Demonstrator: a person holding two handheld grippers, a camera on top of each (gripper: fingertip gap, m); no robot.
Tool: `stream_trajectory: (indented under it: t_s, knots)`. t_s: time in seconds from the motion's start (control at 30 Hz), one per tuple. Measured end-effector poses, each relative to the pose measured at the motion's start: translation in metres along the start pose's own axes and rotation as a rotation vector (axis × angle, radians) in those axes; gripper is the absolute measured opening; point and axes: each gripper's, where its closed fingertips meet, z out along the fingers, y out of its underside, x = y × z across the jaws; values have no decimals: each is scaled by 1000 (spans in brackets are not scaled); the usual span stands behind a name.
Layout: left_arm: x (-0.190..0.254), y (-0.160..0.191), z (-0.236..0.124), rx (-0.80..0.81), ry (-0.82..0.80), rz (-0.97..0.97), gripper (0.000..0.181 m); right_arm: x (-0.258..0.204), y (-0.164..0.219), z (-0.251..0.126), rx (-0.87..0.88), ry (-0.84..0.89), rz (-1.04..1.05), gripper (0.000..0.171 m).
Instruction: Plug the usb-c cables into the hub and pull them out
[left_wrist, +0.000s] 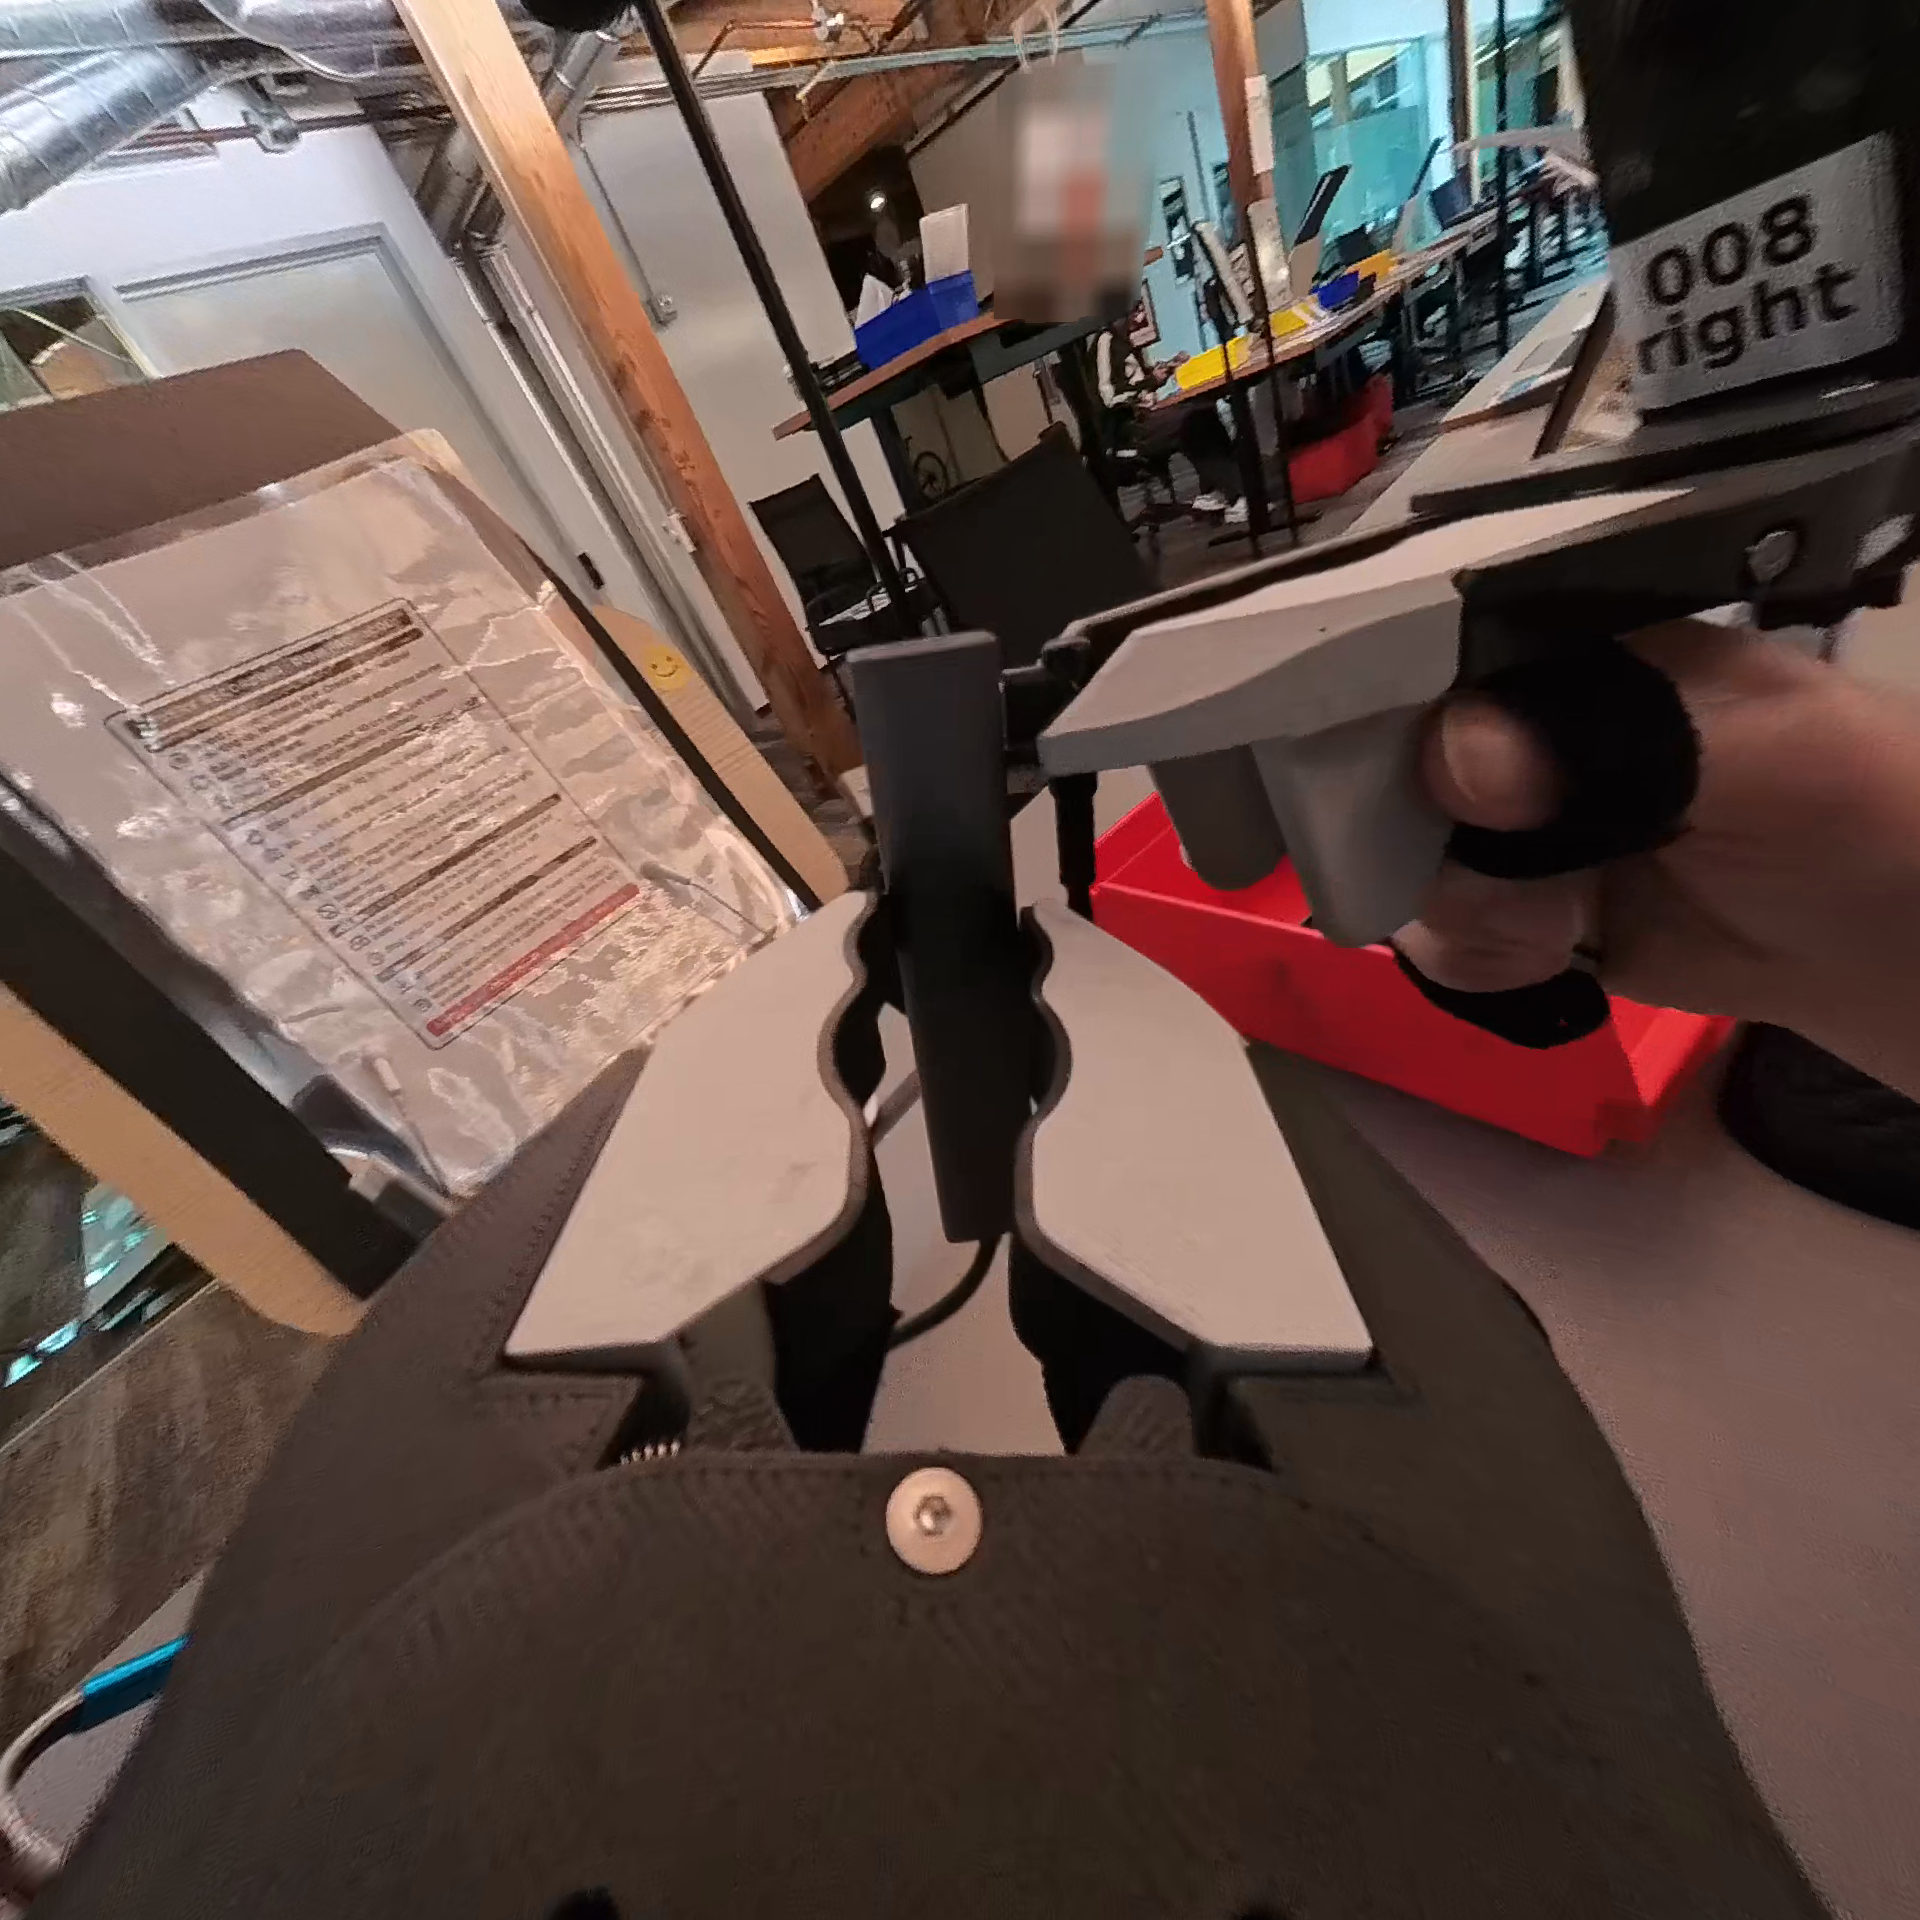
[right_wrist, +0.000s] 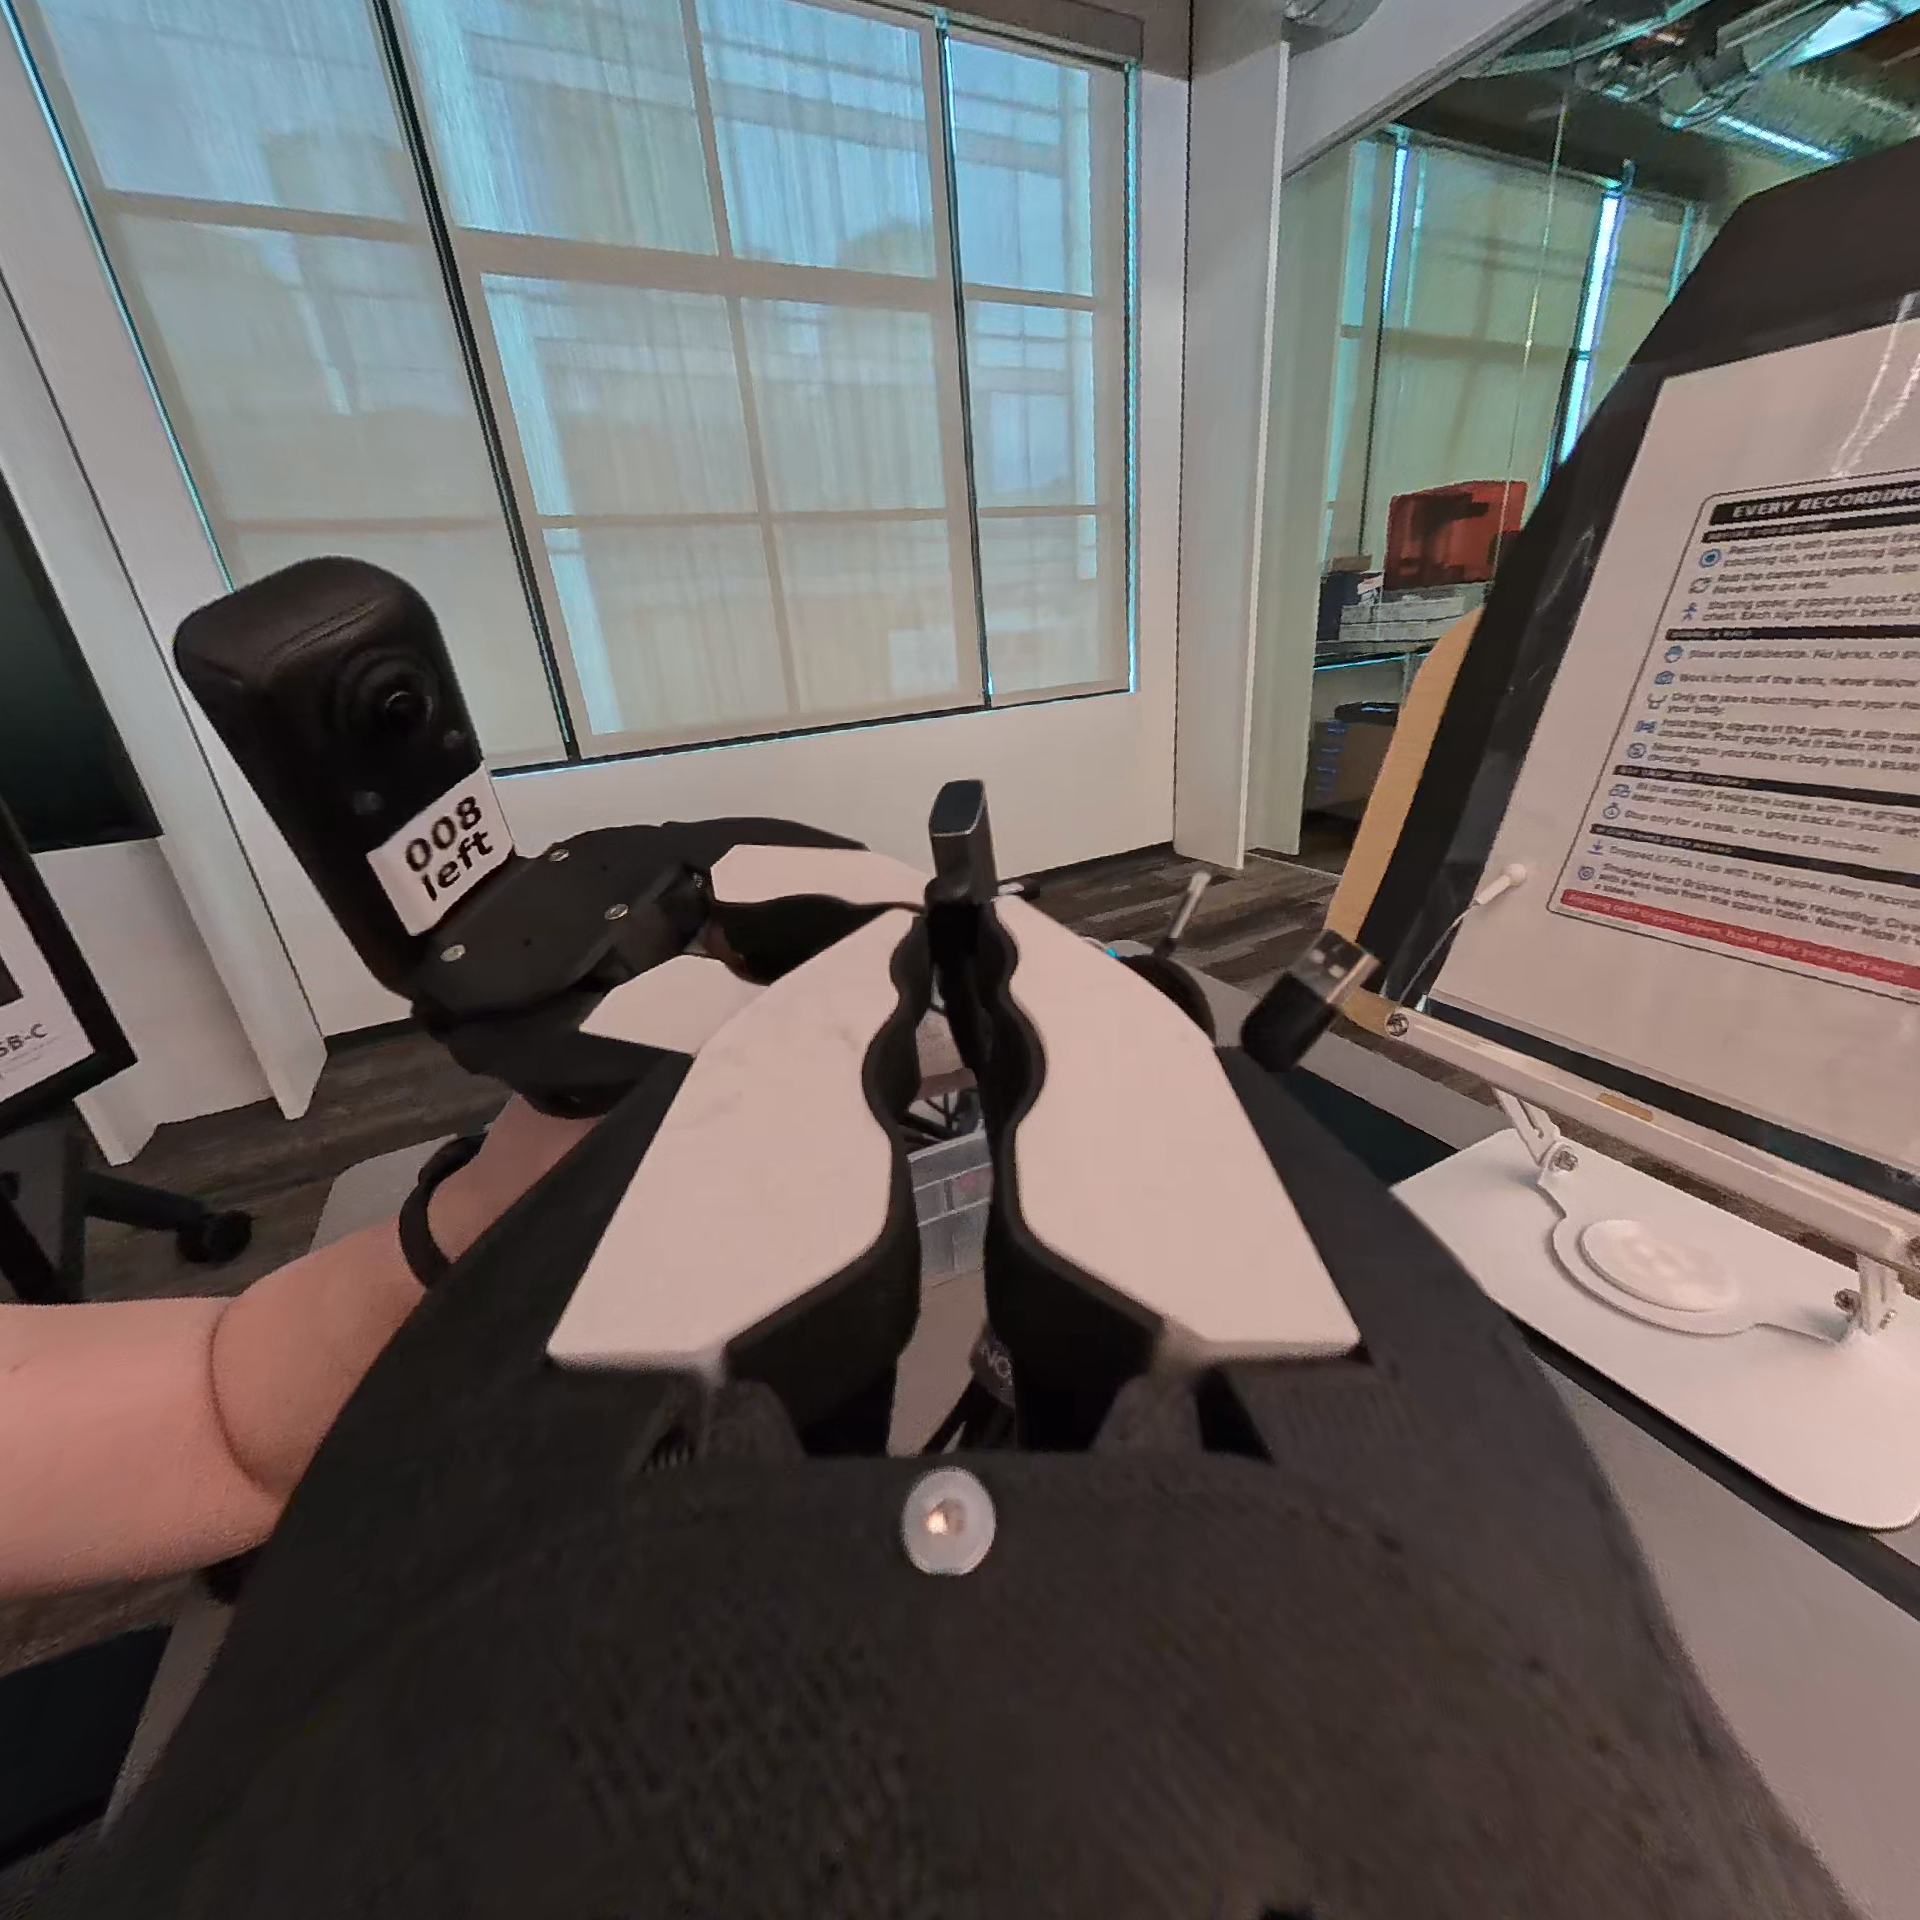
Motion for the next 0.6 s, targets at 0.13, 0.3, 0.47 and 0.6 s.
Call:
stream_trajectory:
  t_s: [0.13, 0.3, 0.47, 0.6]
  knots:
    - [-7, 2, 1, 15, -13, -35, 21, 3, 2, 3, 28, 34, -9, 9]
    - [-15, -3, -2, 54, -54, -27, 23, 2, 1, 4, 87, 50, -18, 8]
    - [-18, -8, -6, 87, -34, -67, 23, -2, -1, 5, 129, 36, -29, 9]
    - [-17, -15, -8, 117, -65, -47, 23, -3, -6, 2, 215, 41, 57, 9]
